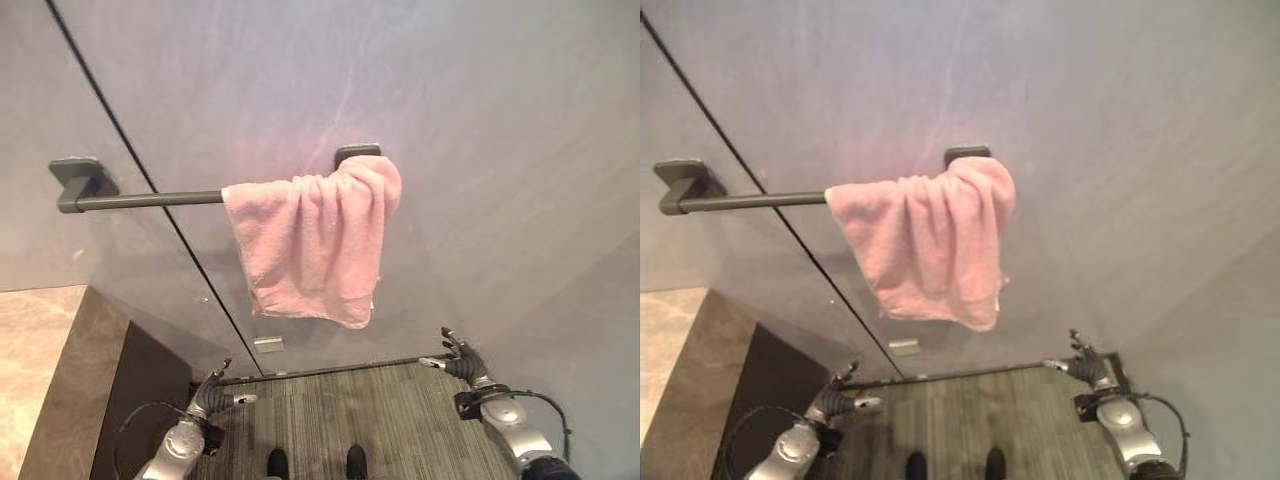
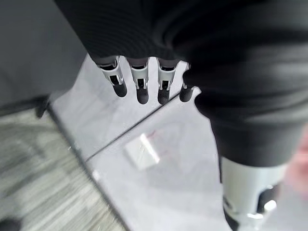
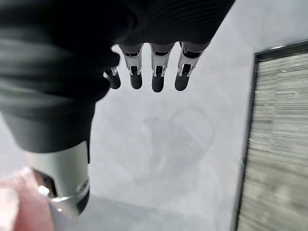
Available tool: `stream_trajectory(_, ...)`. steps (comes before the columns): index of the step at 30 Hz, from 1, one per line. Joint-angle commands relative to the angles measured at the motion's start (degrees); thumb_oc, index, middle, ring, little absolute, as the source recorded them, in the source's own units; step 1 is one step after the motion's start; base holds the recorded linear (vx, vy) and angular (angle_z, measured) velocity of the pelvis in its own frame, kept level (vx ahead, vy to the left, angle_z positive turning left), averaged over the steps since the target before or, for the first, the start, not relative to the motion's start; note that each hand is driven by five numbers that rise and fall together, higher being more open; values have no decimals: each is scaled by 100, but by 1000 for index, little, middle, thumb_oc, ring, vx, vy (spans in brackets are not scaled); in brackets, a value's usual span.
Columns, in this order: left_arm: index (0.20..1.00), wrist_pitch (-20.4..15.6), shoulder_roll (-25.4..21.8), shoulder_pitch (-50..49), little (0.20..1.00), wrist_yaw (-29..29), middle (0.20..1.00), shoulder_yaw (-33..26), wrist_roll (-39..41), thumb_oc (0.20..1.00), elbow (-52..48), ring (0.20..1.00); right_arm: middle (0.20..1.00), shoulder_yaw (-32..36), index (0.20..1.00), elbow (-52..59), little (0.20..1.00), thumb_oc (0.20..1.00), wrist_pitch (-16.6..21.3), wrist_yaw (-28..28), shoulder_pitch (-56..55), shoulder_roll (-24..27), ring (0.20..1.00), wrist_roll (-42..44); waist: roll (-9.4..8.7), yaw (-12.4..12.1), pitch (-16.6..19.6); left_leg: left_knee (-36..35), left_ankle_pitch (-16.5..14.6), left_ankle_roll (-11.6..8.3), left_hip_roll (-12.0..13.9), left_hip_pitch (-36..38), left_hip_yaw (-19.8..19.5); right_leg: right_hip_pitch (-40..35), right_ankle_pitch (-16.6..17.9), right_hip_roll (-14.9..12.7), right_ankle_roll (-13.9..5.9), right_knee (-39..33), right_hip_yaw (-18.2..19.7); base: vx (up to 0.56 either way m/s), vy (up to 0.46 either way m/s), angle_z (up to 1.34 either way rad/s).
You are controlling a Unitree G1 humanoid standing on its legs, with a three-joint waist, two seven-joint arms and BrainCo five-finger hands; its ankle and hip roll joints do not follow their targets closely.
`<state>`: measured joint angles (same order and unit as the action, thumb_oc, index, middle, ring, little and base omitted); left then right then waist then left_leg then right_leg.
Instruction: Put brush and paste in cup on sink, flatten towel.
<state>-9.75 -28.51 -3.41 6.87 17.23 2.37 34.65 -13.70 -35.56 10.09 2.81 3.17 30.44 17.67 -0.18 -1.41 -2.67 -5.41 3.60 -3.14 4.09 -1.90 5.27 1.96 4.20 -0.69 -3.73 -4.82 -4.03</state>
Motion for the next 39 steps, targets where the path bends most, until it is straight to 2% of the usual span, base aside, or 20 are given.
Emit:
stream_trajectory(1,1000,-338,-523,256,1000,-218,1000,-115,294,1000,-357,1000,1000,75,1000,552,1000,1000,379,-302,291,245,1000,585,-236,-131,33,208,-109,-73,-387,59,175,205,-43,-329,-552,641,106,11,3,5)
stream_trajectory(8,1000,-488,-1274,418,1000,-617,1000,-247,854,1000,-1107,1000,1000,-102,1000,637,1000,1000,272,-838,806,704,1000,1458,-249,-247,91,134,-93,-91,-392,111,157,135,-5,-360,-566,548,78,0,0,0)
stream_trajectory(10,1000,-490,-1340,491,1000,-673,1000,-220,938,1000,-1185,1000,1000,-153,1000,663,1000,1000,258,-873,897,753,1000,1521,-250,-252,90,129,-88,-95,-391,110,160,135,1,-357,-566,532,80,0,0,0)
stream_trajectory(13,1000,-501,-1468,889,1000,-910,1000,1,1461,1000,-1349,1000,1000,-419,1000,836,1000,1000,207,-1080,1313,735,1000,2075,-252,-263,93,106,-80,-99,-386,94,163,151,12,-347,-567,499,90,0,0,0)
stream_trajectory(20,1000,-522,-1253,1735,1000,-970,1000,557,1906,1000,-1426,1000,1000,-1013,1000,1026,1000,1000,124,-1168,1987,653,1000,2344,-304,-243,12,89,-69,-110,-379,29,186,200,26,-328,-553,434,100,-4,1,-1)
stream_trajectory(25,1000,-557,-990,2232,1000,-927,1000,938,1872,1000,-1495,1000,1000,-1064,1000,1027,1000,1000,154,-1112,2174,437,1000,2423,-337,-209,-19,96,-85,-98,-361,-15,215,238,44,-301,-559,392,119,-4,0,-1)
stream_trajectory(30,1000,-567,-828,2430,1000,-839,1000,1082,1769,1000,-1538,1000,1000,-1078,1000,1035,1000,1000,173,-1060,2258,287,1000,2450,-357,-181,-23,76,-89,-99,-338,-22,247,263,63,-287,-571,367,150,2,-2,-2)
stream_trajectory(35,1000,-560,-336,3000,1000,-508,1000,1405,1649,1000,-1367,1000,1000,-1528,1000,1010,1000,1000,161,-928,2868,-382,1000,2602,-382,-187,-87,50,-83,-118,-314,-63,263,311,112,-280,-582,315,181,-5,-2,-2)
stream_trajectory(36,1000,-562,-257,3081,1000,-448,1000,1443,1667,1000,-1343,1000,699,-1609,699,1056,699,699,160,-901,2958,-439,699,2589,-383,-183,-111,56,-72,-122,-308,-96,260,343,125,-277,-580,316,185,-31,-4,-2)
stream_trajectory(37,633,-569,-233,3109,633,-433,633,1465,1690,633,-1352,633,514,-1638,514,1093,514,514,152,-862,3001,-468,514,2566,-387,-177,-118,59,-70,-119,-307,-105,268,361,127,-272,-580,320,188,0,0,0)
stream_trajectory(38,504,-561,-219,3136,504,-428,504,1481,1701,504,-1370,504,451,-1655,451,1115,451,451,147,-847,3029,-489,451,2558,-393,-173,-126,61,-72,-114,-308,-109,273,374,132,-266,-577,317,198,0,0,0)
stream_trajectory(39,200,-552,-197,3164,200,-410,200,1497,1701,200,-1368,200,200,-1658,200,1102,200,200,150,-835,3035,-529,200,2544,-401,-174,-135,63,-72,-112,-306,-119,275,382,134,-266,-573,322,197,-10,-1,-3)
